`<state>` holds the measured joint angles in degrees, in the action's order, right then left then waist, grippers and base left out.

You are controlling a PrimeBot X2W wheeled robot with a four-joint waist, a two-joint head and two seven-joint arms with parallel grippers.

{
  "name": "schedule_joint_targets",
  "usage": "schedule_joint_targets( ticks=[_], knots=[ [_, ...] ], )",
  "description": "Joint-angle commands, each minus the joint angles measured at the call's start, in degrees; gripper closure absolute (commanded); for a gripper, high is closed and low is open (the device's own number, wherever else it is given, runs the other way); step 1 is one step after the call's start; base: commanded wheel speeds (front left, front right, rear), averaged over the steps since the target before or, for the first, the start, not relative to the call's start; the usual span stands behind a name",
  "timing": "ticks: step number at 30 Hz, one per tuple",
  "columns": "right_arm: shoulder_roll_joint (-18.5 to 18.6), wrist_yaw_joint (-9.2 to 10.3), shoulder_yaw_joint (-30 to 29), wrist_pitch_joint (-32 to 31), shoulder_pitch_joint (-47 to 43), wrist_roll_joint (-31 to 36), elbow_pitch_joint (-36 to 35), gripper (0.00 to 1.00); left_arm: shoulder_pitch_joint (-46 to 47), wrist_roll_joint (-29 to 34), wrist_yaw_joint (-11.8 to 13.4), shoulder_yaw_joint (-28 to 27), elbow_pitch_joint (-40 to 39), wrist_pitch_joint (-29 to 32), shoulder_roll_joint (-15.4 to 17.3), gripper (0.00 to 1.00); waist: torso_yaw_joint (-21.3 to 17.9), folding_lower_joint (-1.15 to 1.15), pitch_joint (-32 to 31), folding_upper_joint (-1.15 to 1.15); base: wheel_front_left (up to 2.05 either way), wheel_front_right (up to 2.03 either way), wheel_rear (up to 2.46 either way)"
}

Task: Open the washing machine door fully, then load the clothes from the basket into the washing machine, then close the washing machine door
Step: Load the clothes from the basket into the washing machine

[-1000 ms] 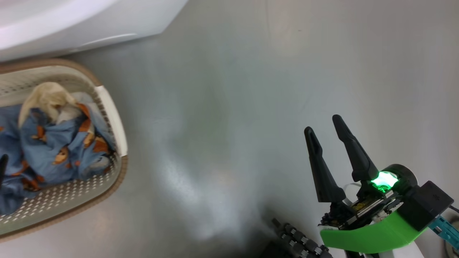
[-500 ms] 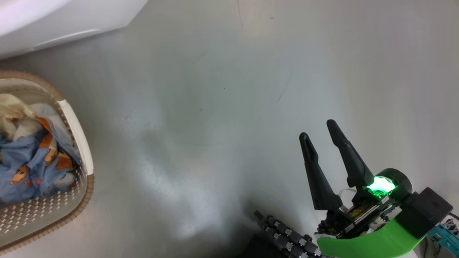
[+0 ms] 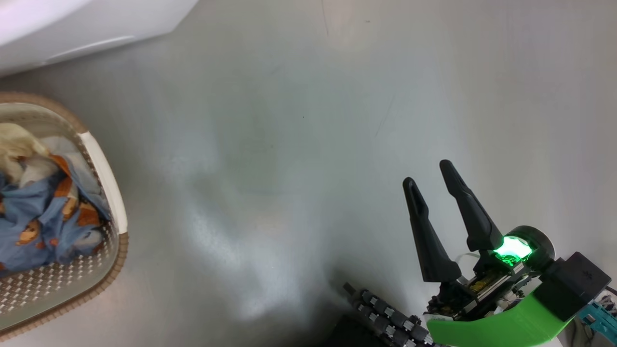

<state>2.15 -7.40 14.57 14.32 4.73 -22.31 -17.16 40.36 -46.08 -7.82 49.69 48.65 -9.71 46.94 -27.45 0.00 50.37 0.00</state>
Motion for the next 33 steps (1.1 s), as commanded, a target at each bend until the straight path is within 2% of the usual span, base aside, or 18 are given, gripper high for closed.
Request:
schedule_joint_targets(
  ticks=[1,10,20,33],
  knots=[
    [0.7,-0.09,0.6,0.7,-0.9,-0.4,-0.8,0.0,0.3,-1.3,0.3,-0.9,-0.8,-1.3,1.7,1.0,0.8,0.0,-1.3,0.0,0.0,0.0,0.0],
    [0.7,-0.09,-1.5,0.7,0.1,0.8,0.6,0.0,-1.0,-4.5,0.3,0.4,-4.9,-4.1,0.4,1.0,3.6,0.0,-6.7,0.0,0.0,0.0,0.0],
    [0.7,-0.09,-3.6,0.7,1.8,3.0,4.6,0.0,-4.0,-8.4,0.3,-0.2,-10.4,-5.2,-2.2,1.0,7.9,0.0,-15.7,0.0,0.0,0.0,0.0],
    [0.7,-0.09,-6.0,0.7,1.8,6.0,12.0,0.0,-15.5,-9.9,0.3,-13.5,-20.8,-5.3,-8.0,1.0,12.0,0.0,-30.7,0.0,0.0,0.0,0.0]
  ],
)
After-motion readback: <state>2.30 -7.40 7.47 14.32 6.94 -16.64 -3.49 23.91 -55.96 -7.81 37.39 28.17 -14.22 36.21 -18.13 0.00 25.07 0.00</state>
